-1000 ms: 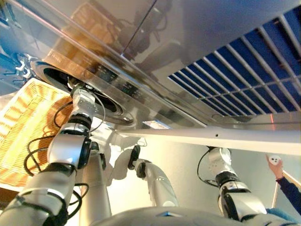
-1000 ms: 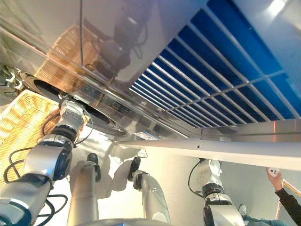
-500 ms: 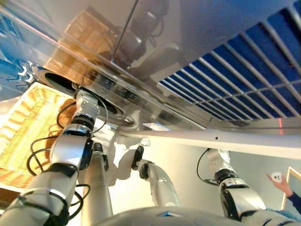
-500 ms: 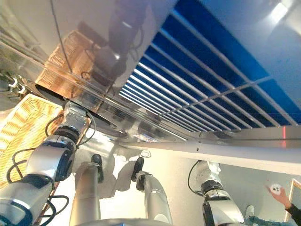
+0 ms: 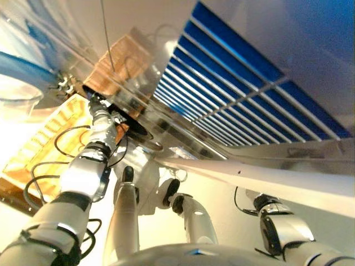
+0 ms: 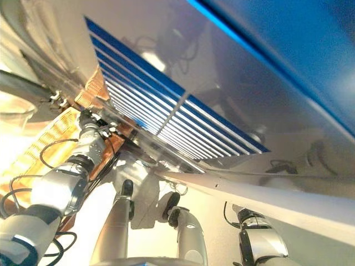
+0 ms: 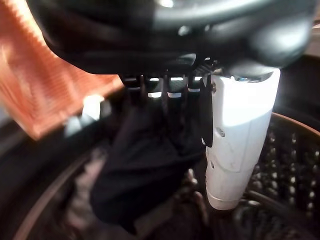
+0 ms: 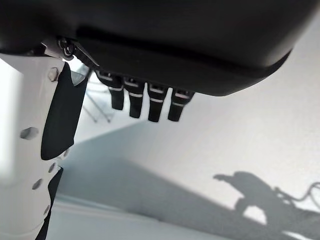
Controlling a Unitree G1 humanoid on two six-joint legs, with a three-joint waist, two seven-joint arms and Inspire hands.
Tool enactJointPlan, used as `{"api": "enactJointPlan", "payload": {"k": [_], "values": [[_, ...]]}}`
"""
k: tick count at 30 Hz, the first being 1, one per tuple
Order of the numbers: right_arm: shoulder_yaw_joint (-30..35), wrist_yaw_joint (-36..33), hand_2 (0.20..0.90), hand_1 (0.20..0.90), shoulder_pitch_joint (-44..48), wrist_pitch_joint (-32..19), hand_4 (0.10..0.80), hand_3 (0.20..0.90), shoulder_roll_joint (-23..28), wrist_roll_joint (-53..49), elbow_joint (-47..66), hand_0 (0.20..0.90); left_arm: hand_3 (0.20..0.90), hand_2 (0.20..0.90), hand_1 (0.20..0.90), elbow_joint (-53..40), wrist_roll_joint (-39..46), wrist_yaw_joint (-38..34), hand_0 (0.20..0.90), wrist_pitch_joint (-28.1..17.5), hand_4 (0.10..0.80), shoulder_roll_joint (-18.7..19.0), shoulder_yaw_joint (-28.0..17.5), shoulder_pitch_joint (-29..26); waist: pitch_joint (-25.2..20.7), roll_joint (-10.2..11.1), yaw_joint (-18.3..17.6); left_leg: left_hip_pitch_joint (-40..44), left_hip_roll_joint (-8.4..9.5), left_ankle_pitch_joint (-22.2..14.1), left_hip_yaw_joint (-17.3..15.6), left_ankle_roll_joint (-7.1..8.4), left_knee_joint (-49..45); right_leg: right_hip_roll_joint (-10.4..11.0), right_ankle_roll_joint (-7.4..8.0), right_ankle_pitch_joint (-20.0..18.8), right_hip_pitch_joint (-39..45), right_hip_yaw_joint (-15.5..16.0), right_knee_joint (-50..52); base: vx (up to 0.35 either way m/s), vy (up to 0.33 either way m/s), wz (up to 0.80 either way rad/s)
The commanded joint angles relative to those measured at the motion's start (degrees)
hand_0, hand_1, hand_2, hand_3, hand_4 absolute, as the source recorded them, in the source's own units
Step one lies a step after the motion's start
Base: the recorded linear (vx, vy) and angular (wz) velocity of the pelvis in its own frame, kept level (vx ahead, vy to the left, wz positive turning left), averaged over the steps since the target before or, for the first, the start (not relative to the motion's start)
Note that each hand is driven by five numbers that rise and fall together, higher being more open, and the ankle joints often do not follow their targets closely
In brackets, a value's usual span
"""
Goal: Pick up the clothes and place them into the washing machine
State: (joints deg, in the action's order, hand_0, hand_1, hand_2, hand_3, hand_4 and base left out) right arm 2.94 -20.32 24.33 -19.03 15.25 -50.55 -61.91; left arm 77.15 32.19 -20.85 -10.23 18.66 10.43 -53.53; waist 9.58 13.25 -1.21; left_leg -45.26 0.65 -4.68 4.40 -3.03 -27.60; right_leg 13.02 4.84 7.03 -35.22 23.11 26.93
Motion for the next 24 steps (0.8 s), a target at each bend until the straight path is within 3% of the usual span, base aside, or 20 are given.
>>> {"api": "enactJointPlan", "payload": {"k": [1, 7, 10, 16, 18, 21, 24], "values": [[1.6, -1.5, 0.9, 0.9, 0.5, -6.7, 0.8, 0.9, 2.2, 4.8, 6.2, 0.9, 0.9, 0.9, 0.9, 0.5, -12.3, -5.7, 0.9, 0.5, 0.8, 1.4, 3.4, 0.0, 1.4, 0.5, 4.3, 4.2, 0.36, -0.3, 1.1, 2.9, 3.7, -1.0, -1.64, 0.1, 3.0, 3.3, 0.9, 0.001, -0.004, 0.46], [1.7, -0.8, 0.9, 0.9, -4.1, -6.5, 0.8, 0.9, 0.7, 6.2, 8.1, 0.9, 0.9, 0.9, 0.9, -1.6, -15.6, -6.0, 0.9, -0.1, 0.8, 0.9, 4.2, 5.7, 1.2, -1.4, 6.1, 8.5, 1.84, 2.7, 3.1, 3.8, 8.1, -0.1, -2.12, 1.0, 8.0, 6.0, -0.6, 0.014, 0.002, 0.38], [2.1, 0.6, 0.9, 0.9, -8.6, -6.5, 0.8, 0.9, -0.5, 6.3, 9.4, 0.9, 0.9, 0.9, 0.9, -5.6, -16.2, -6.1, 0.9, -2.5, 0.8, -0.1, 3.1, 11.8, 1.0, -2.7, 7.2, 12.5, 2.51, 5.1, 4.5, 4.53, 12.3, -0.1, -2.44, 1.6, 11.9, 7.5, -2.3, 0.015, 0.0, 0.31], [2.9, 2.6, 0.9, 0.9, -13.1, -6.0, 0.8, 0.9, -1.0, 6.4, 8.4, 0.9, 0.9, 0.9, 0.9, -6.1, -18.6, -5.2, 0.9, -3.1, 0.8, -1.3, 2.7, 20.2, -0.9, -4.8, 7.6, 18.4, 1.95, 8.7, 5.8, 5.58, 19.2, -1.1, -2.27, 1.4, 18.3, 9.0, -7.4, 0.04, -0.002, 0.22], [3.8, 4.1, 0.9, 0.9, -14.2, -4.8, 0.8, 0.9, -0.4, 6.7, 7.4, 0.9, 0.9, 0.9, 0.9, -4.7, -18.4, -4.2, 0.9, -3.4, 0.8, -1.5, 1.2, 24.5, -2.5, -6.2, 7.5, 21.7, 1.55, 9.3, 5.5, 5.8, 21.8, -1.3, -1.46, 0.1, 21.4, 9.3, -10.0, 0.078, 0.018, 0.11], [3.9, 4.8, 0.9, 0.9, -14.6, -3.8, 0.8, 0.9, -0.3, 7.6, 6.8, 0.9, 0.9, 0.9, 0.9, -3.4, -18.9, -3.4, 0.9, -3.0, 0.8, -2.0, 1.0, 26.7, -3.7, -6.9, 7.1, 23.5, 1.27, 9.2, 5.1, 5.8, 22.7, -1.6, -1.07, -0.3, 23.4, 9.0, -11.6, 0.069, 0.011, 0.06], [4.0, 5.7, 0.9, 0.9, -14.4, -3.1, 0.8, 0.9, 0.4, 8.1, 7.1, 0.9, 0.9, 0.9, 0.9, -4.0, -13.6, 0.0, 0.9, -4.4, 0.8, -2.5, -0.9, 28.0, -4.5, -8.0, 6.7, 25.2, 1.19, 8.1, 4.5, 5.47, 22.1, -1.5, -0.98, -0.5, 24.8, 8.1, -12.2, 0.069, 0.02, -0.04]]}}
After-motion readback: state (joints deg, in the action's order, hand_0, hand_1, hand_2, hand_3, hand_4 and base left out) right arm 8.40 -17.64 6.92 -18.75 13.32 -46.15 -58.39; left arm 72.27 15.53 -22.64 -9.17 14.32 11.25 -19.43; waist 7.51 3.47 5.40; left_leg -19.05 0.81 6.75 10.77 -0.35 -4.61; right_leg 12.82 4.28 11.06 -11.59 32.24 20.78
